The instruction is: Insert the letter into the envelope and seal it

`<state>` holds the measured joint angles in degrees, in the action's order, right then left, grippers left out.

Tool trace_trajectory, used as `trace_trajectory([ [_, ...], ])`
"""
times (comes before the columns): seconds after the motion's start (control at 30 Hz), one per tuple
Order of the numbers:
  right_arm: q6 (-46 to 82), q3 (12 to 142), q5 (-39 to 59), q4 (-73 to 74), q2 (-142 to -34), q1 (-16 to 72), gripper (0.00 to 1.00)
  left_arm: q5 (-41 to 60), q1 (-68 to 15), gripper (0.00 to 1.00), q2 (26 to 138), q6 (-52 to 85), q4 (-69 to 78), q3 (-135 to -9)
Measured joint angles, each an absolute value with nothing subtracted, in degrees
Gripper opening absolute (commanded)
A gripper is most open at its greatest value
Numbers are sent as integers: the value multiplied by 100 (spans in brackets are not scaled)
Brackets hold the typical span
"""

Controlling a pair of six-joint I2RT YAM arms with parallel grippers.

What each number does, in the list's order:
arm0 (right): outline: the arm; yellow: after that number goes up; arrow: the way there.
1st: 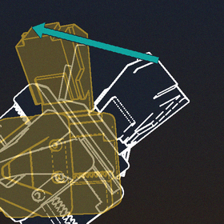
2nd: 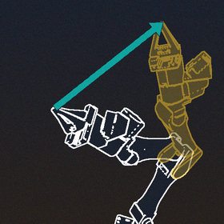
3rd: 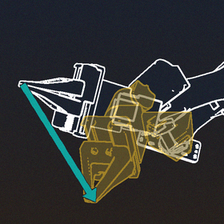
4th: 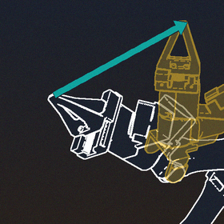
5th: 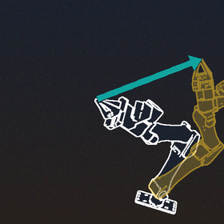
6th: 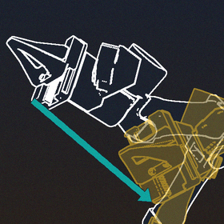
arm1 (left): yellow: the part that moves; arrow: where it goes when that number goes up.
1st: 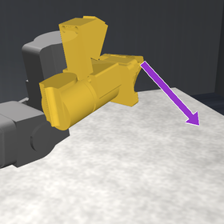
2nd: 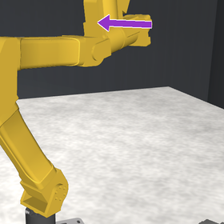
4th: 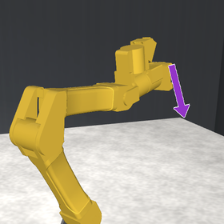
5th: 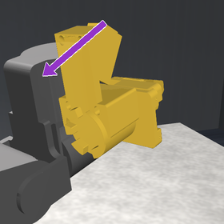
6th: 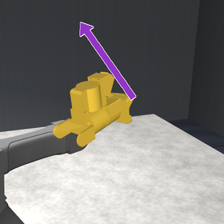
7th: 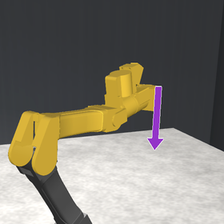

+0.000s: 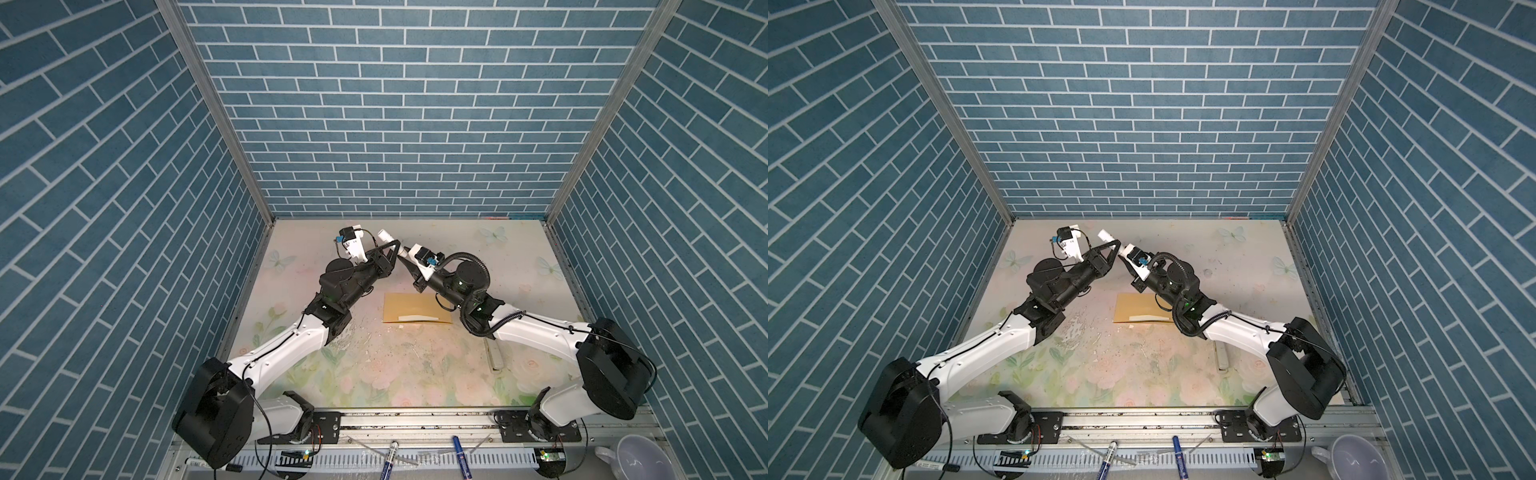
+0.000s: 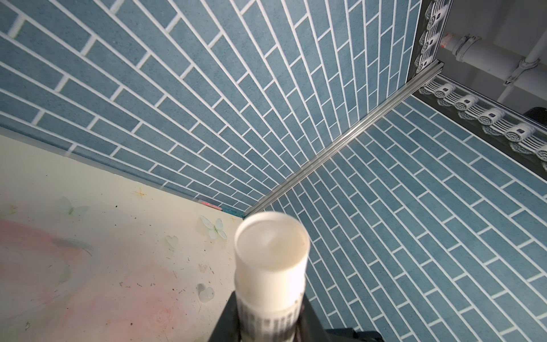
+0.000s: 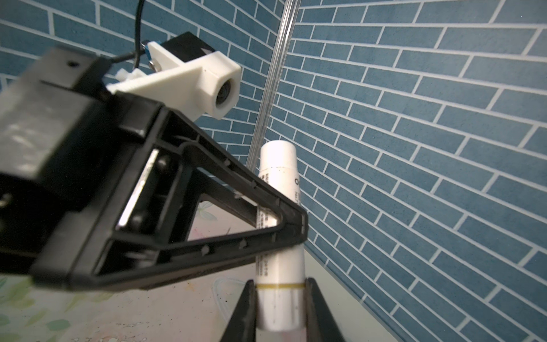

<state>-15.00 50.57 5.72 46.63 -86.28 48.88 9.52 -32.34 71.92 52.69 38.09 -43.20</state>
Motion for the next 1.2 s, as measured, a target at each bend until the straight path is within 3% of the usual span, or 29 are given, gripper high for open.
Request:
trace_trajectory([
  [0.07,-1481,5100,578,4591,-8628,4888,0,941,-3232,0,7192,5253,3820,-4320],
  [0.27,-965,5312,950,4224,-8621,4711,0,937,-3221,0,7192,4969,3894,-4318],
  [0.6,2204,5970,4480,4156,-8864,3535,0,1538,-3216,0,7148,4209,4530,-4318],
  [0.9,4014,6252,5835,4987,-9317,3221,2,1804,-3216,0,7140,4132,4748,-4318],
  [0.93,4027,6259,5846,4984,-9314,3218,5,1804,-3218,0,7135,4154,4757,-4318],
  [1.0,3977,6261,5806,4897,-9297,3218,28,1767,-3218,0,7135,4233,4744,-4318],
  [1.1,3538,6243,5384,4484,-9107,3251,53,1621,-3227,0,7135,4436,4709,-4296],
  [1.2,2567,5957,4436,4143,-8580,3358,67,1409,-3229,0,7135,4683,4670,-4270],
])
